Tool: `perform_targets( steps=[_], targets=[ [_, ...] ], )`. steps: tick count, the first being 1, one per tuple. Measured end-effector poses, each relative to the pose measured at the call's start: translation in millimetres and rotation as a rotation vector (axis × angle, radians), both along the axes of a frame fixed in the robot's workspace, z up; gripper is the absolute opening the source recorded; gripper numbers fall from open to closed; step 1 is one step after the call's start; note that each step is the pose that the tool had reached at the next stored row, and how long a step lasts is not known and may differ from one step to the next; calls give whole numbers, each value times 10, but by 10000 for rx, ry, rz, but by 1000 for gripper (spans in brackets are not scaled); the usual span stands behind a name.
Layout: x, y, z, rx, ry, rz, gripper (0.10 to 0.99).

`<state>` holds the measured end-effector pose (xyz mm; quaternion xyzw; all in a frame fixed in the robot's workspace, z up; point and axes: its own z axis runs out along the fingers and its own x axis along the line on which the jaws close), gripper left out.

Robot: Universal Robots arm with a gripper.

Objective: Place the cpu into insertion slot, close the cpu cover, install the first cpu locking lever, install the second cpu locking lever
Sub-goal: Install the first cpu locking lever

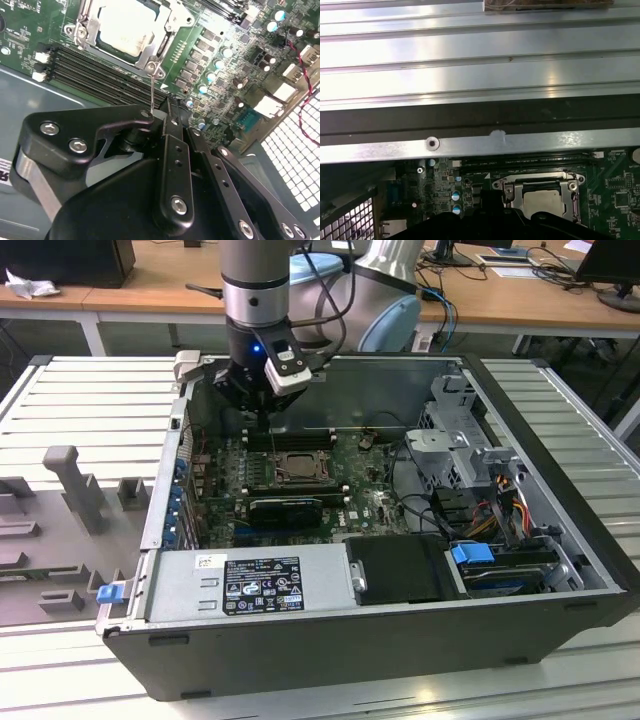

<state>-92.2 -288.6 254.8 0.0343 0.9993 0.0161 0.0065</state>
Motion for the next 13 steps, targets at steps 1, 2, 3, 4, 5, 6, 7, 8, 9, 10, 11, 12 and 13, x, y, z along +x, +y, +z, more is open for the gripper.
perform_targets(
  steps=[1, 2, 3, 4, 5, 6, 7, 8, 9, 10, 11, 12, 13],
  targets=[
    [21, 0, 0, 0, 0, 0, 106],
    [35, 0, -1, 0, 0, 0, 106],
    [64, 0, -1, 0, 0, 0, 106],
    [88, 0, -1, 0, 0, 2, 106],
    [98, 0, -1, -1, 1, 1, 106],
    [112, 0, -1, -1, 1, 0, 106],
    [119, 0, -1, 0, 1, 0, 106],
    [135, 0, -1, 0, 0, 1, 106],
    [146, 0, -1, -1, 1, 0, 106],
    [158, 0, -1, -1, 1, 1, 106],
    [164, 0, -1, 0, 0, 1, 106],
    [170, 0, -1, 0, 0, 1, 106],
    [177, 0, -1, 0, 0, 1, 106]
  ],
)
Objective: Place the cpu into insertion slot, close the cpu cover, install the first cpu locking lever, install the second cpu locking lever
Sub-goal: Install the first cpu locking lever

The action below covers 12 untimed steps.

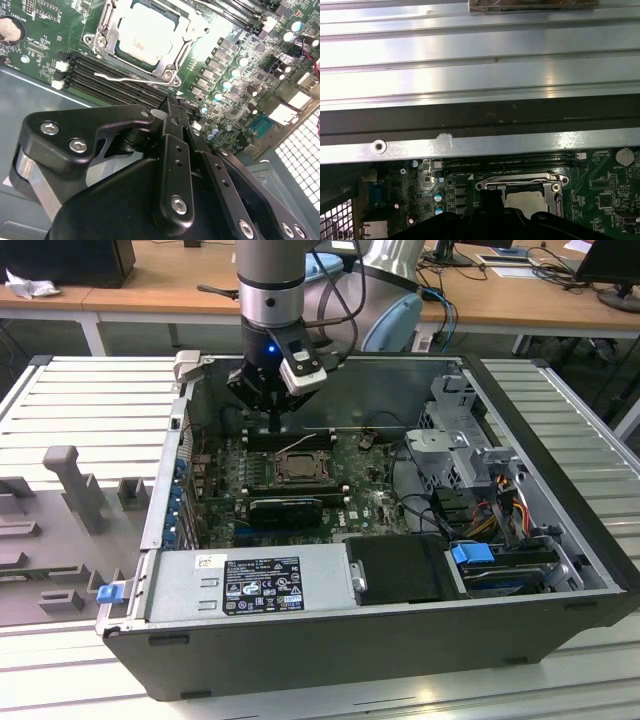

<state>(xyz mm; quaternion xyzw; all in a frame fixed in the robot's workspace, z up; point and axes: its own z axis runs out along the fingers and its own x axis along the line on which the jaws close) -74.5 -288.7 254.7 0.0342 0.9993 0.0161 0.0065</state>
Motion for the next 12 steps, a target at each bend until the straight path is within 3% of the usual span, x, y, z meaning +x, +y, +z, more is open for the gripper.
perform_targets(
  steps=[7, 8, 9, 11, 12],
  targets=[
    [59, -1, -6, 19, -2, -1, 106],
    [63, -2, -7, 81, 0, -1, 106],
    [65, -4, -10, 289, 0, 0, 106],
    [66, -7, -31, 357, -88, 1, 106],
    [70, -8, -45, 350, -100, 4, 106]
  ],
)
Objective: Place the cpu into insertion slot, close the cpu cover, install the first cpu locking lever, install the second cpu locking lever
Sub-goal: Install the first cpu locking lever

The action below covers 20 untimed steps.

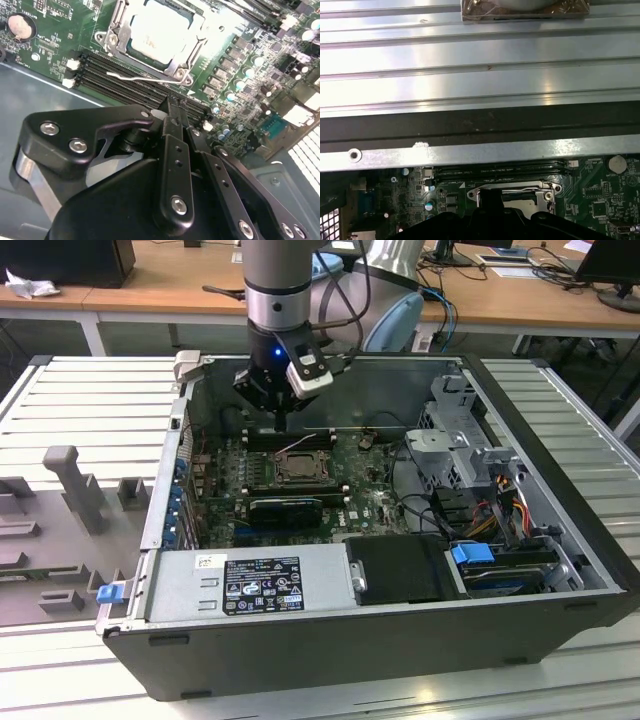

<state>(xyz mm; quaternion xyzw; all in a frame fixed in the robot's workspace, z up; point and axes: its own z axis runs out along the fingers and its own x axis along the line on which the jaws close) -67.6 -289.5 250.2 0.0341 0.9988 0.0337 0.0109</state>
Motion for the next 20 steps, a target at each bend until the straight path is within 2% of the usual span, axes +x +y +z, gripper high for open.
perform_targets(
  steps=[6, 14, 17, 20],
  targets=[
    [54, 0, -81, -42, -23, -2, 106],
    [71, 0, -131, -44, -26, 62, 106],
    [76, 1, -146, 1, -29, 89, 106],
    [105, 2, -221, -35, -27, 99, 106]
  ],
)
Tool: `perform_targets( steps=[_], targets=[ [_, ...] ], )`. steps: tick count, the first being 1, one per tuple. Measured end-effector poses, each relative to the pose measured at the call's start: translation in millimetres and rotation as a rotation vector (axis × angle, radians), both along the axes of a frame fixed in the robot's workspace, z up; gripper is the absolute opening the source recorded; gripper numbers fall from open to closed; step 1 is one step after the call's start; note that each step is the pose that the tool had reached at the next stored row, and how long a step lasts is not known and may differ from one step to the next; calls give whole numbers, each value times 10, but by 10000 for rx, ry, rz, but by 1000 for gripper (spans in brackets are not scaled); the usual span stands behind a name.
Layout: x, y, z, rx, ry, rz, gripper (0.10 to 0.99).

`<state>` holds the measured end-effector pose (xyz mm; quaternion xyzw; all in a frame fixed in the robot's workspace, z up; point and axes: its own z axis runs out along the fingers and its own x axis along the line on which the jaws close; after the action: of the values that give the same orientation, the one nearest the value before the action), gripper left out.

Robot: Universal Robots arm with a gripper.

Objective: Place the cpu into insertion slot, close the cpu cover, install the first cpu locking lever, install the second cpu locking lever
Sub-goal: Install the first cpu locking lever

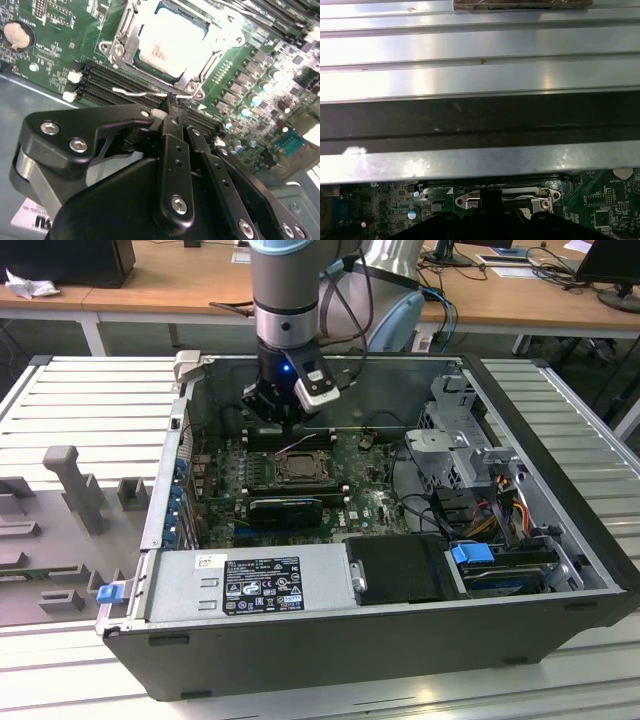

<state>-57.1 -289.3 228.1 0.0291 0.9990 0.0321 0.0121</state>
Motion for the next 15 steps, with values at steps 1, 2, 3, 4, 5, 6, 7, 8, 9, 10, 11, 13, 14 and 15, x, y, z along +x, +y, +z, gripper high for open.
perform_targets(
  steps=[1, 2, 3, 4, 5, 6, 7, 8, 9, 10, 11, 13, 14, 15],
  targets=[
    [22, 5, -14, -13, 2, 19, 106],
    [35, 7, -17, -12, 1, 53, 106],
    [66, 14, -18, -12, 0, 91, 106],
    [93, 26, -19, -21, 0, 96, 106],
    [113, 37, -20, -30, 0, 97, 106],
    [142, 56, -22, -38, 1, 99, 106],
    [166, 71, -24, -38, 0, 103, 106],
    [184, 79, -25, -39, 1, 107, 106],
    [219, 84, -32, -40, 0, 120, 106],
    [238, 85, -47, -50, -2, 136, 106],
    [241, 85, -57, -58, -9, 144, 106],
    [259, 85, -83, -74, -31, 172, 106],
    [268, 85, -91, -79, -37, 183, 106],
    [279, 86, -99, -81, -42, 193, 106]
  ],
)
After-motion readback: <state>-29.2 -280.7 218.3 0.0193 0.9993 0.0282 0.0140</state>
